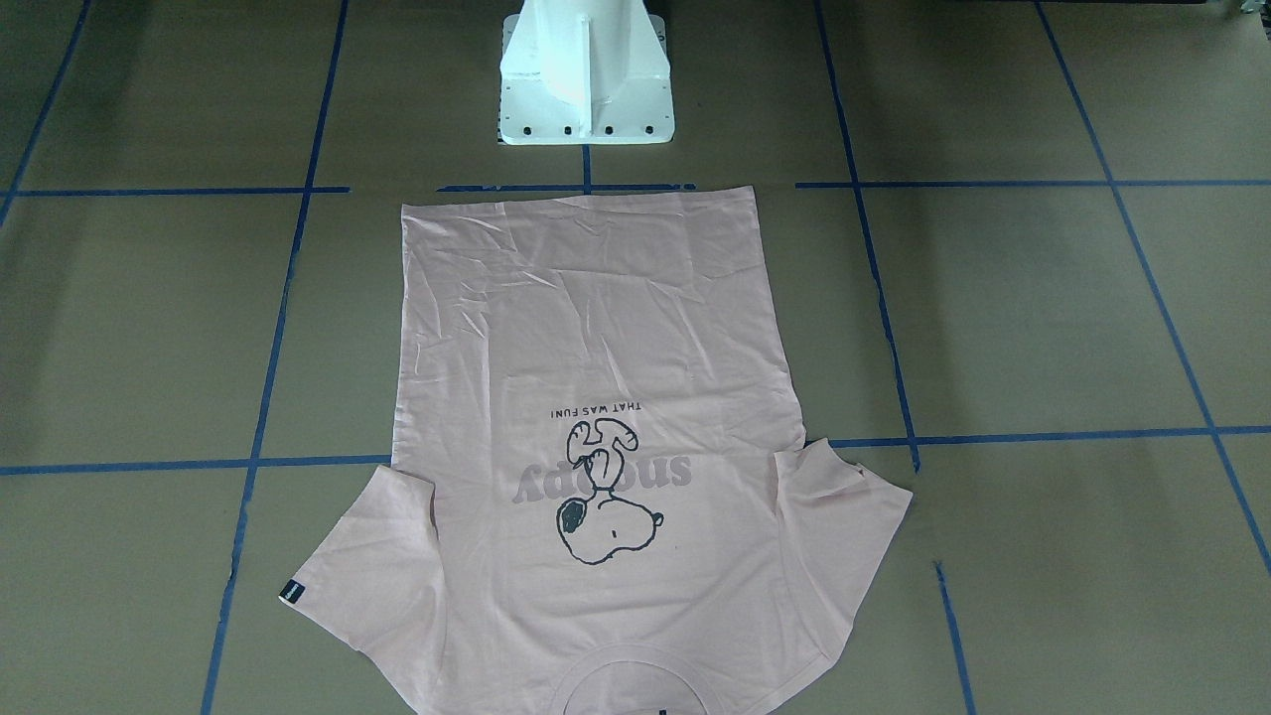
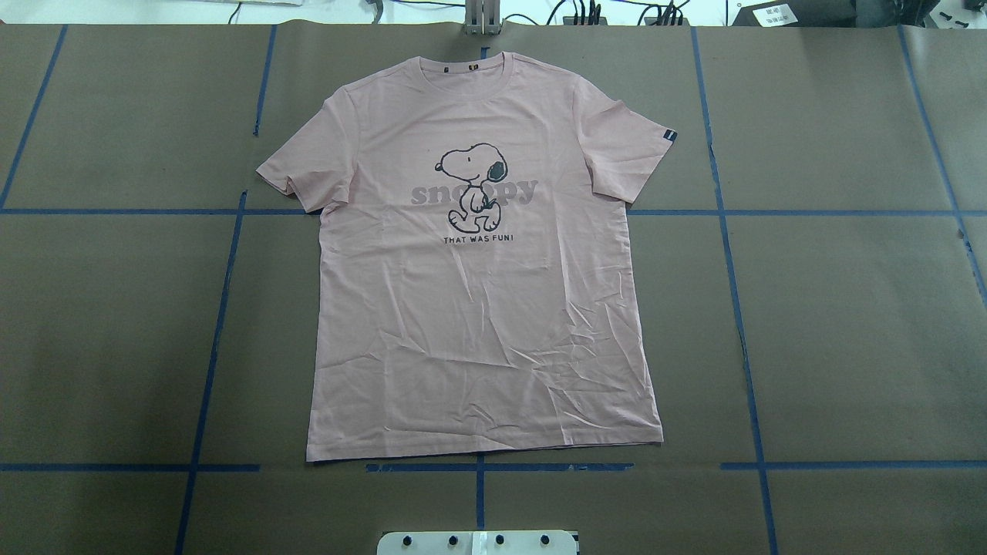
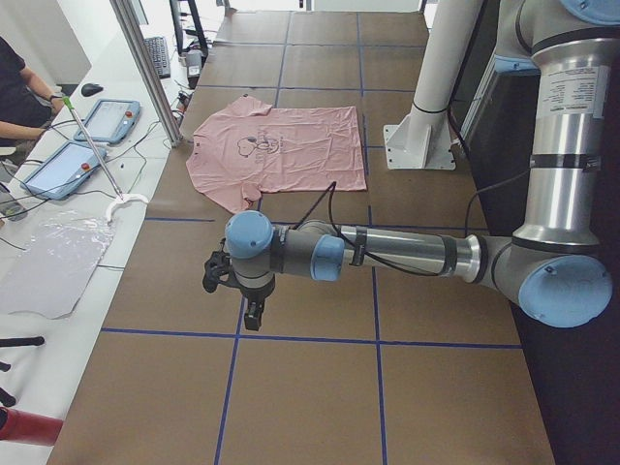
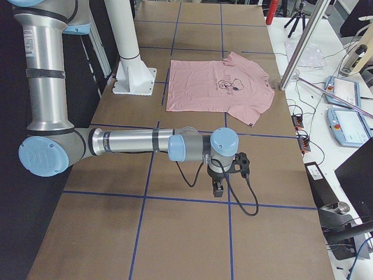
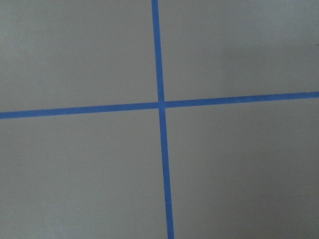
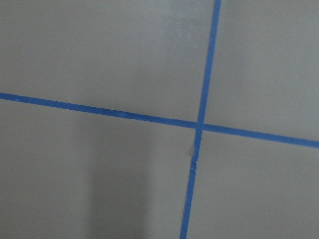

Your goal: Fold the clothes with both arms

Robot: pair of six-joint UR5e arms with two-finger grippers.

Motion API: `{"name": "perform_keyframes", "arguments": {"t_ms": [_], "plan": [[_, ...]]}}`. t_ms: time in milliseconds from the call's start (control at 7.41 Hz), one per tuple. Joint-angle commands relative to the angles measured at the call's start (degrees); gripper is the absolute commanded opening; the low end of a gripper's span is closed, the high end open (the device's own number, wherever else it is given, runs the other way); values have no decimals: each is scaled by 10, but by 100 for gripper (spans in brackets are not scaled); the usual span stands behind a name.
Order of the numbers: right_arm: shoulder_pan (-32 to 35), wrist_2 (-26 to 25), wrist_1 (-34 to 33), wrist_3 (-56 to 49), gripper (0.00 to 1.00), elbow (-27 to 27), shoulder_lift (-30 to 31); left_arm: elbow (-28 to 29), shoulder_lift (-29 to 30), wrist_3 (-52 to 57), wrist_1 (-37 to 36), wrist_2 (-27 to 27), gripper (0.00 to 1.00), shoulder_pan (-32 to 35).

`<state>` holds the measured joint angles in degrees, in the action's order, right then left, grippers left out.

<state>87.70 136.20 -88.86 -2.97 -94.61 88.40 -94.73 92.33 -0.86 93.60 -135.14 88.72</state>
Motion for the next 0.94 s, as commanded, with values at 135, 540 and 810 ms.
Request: {"name": "perform_keyframes", "arguments": {"t_ms": [135,540,810], "plan": [[-84,-2,119,66,100,-3,-35,-18,43,1,102,-48,100,-7],[-190,-49,128,298,100,60,-174,-9,48,-68,216,-50,100,-49],[-218,-70,256,320,100,152,-221,23,106,-72,215,-43,100,-97]]}}
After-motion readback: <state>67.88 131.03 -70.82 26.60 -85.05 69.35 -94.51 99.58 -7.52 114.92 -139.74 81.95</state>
